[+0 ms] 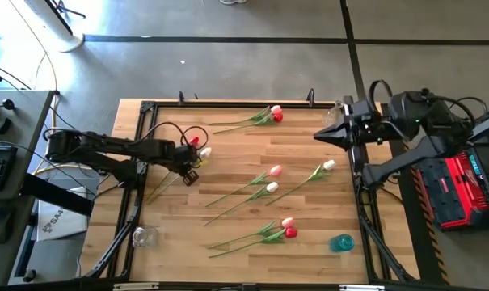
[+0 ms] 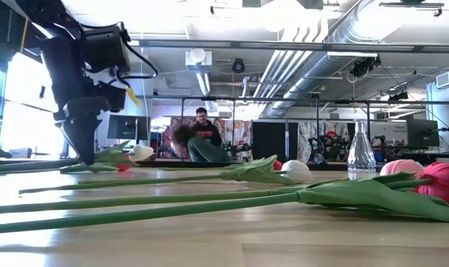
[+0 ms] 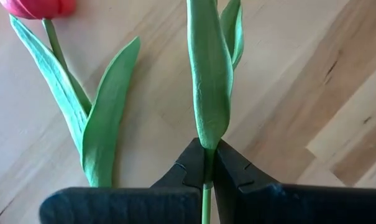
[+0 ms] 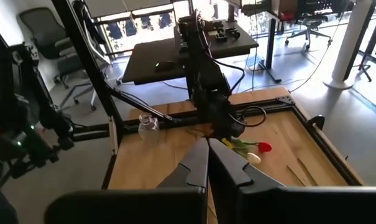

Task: Sort flowers into vase by color
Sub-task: Put the top right white flower into the bottom transparent vase

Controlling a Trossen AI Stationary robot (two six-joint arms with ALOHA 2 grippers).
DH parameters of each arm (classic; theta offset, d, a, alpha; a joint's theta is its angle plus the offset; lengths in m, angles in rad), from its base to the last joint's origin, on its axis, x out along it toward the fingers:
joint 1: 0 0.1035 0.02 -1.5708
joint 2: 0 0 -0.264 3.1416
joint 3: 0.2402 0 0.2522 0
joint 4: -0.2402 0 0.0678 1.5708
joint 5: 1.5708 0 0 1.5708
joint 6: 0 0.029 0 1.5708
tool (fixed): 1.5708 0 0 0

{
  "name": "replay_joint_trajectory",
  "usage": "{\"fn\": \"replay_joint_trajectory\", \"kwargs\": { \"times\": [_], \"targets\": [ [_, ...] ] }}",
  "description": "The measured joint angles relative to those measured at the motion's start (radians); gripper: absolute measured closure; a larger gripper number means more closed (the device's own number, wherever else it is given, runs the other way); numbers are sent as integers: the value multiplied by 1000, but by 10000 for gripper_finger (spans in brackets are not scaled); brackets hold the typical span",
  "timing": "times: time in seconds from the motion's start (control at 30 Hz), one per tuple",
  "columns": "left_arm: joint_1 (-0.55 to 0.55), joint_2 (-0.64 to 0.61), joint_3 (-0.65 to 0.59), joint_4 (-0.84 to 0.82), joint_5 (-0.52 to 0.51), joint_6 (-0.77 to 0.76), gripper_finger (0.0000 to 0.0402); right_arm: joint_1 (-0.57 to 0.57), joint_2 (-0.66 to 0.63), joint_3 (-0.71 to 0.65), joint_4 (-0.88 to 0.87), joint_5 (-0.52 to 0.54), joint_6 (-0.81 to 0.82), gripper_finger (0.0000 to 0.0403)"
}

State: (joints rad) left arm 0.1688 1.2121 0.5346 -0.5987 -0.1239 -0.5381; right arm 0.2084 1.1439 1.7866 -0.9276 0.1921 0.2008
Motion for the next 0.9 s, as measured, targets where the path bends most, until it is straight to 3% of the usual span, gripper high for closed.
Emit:
{"fn": "replay_joint_trajectory", "kwargs": {
  "times": [0.5, 0.9],
  "targets": [
    [-14, -165, 13, -18, 22, -26, 401, 0, 0, 0, 0, 2, 1, 403],
    [-97, -290, 102, 1, -49, 12, 401, 0, 0, 0, 0, 2, 0, 402]
  ]
}}
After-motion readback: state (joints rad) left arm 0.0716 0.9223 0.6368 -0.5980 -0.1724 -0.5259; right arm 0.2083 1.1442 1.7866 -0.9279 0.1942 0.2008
